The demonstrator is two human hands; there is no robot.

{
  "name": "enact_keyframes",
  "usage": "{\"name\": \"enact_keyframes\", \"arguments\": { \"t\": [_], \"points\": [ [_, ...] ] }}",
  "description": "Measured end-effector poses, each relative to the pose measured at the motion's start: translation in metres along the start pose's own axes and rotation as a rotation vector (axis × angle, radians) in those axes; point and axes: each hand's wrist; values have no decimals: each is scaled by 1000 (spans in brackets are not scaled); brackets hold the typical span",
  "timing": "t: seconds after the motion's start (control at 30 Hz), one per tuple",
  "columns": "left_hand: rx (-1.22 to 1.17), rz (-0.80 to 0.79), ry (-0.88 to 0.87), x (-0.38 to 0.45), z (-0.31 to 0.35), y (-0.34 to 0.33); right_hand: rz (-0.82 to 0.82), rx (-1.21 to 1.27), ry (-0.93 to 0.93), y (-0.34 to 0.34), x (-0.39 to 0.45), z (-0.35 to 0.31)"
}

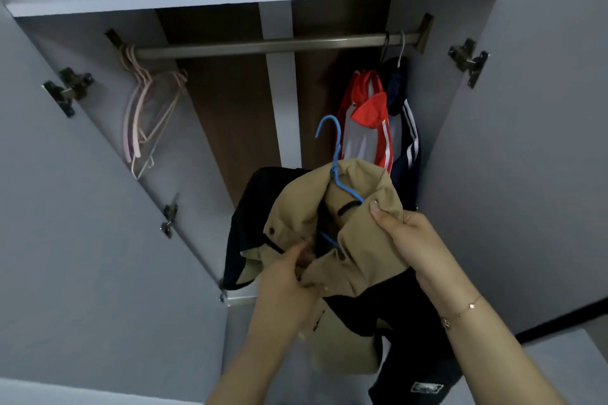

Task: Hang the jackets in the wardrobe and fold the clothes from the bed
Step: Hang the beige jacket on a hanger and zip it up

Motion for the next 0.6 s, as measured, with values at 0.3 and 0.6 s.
{"name": "enact_keyframes", "arguments": {
  "t": [0.3, 0.6],
  "points": [
    [-105, -354, -76, -2, -5, 29, 11, 134, -111, -19, 10, 10],
    [-43, -377, 165, 16, -25, 17, 99, 59, -44, -70, 13, 11]
  ]
}}
Point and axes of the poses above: each hand's wrist, its own x-axis towards the middle knuckle, its own y-axis out of the back of the hand, z = x × y, and after that the axes turned 6 degrees about -x, right-handed
